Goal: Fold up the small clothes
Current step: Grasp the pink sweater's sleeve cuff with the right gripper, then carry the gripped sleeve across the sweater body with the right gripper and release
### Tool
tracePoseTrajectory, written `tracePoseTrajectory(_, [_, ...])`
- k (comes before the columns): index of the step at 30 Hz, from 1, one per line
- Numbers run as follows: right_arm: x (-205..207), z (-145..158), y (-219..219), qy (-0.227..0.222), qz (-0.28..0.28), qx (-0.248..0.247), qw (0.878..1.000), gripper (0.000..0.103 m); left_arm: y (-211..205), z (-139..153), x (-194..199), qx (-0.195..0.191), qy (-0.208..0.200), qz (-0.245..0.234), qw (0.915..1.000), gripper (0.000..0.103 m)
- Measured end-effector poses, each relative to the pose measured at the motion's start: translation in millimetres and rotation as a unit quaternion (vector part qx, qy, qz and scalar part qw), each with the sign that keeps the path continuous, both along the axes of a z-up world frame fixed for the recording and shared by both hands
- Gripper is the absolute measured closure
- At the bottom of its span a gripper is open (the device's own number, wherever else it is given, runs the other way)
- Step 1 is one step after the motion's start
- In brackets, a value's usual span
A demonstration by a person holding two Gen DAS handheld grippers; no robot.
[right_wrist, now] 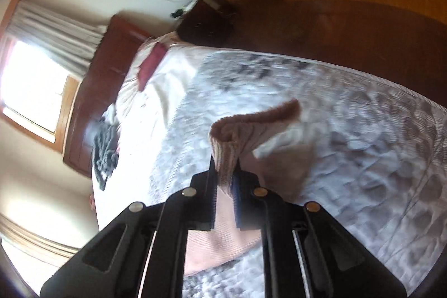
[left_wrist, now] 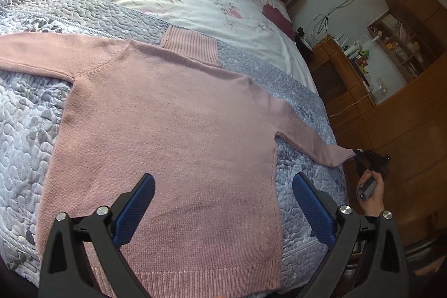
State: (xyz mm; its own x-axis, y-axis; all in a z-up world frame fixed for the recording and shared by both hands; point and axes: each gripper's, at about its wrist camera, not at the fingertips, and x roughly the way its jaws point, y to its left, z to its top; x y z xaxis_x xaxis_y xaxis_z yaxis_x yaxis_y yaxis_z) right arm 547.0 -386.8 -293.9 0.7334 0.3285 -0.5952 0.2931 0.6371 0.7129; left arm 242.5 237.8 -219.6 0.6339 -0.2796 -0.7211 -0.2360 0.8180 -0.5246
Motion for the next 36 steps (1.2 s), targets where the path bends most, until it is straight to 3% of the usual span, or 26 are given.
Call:
tracePoseTrajectory(7, [-2.2, 56.4, 77.4, -0.042, 0.073, -0.030, 0.996, 0.095, 25.4, 26.7, 2.5, 0.061, -0.008, 0.020, 0.9979, 0.004])
tracePoseTrajectory(14, [-8.5, 84.3, 164.9, -0.067, 0.148, -0.038, 0.986, 0.095, 47.0, 29.2, 13.3, 0.038, 0.020, 0.011, 0.9990, 0.004])
tracePoseTrajectory(20, [-19.0, 90.6, 238.0, -0.079, 0.202, -0.071, 0.974, 0.095, 47.2, 30.0, 32.1, 0.051, 0.011, -0.017, 0.9985, 0.004])
tracePoseTrajectory(28, [-31.7, 59.7, 345.1, -0.071, 0.280, -0.159, 0.944, 0.095, 61.5, 5.5, 79.9, -0.015, 0.032, -0.039, 0.9986, 0.004])
tracePoseTrajectory(36, [-34.5, -29.2, 431.6, -0.016, 0.344, -0.268, 0.900, 0.095, 48.6, -32.8, 134.1, -0.052, 0.064, -0.073, 0.9939, 0.004])
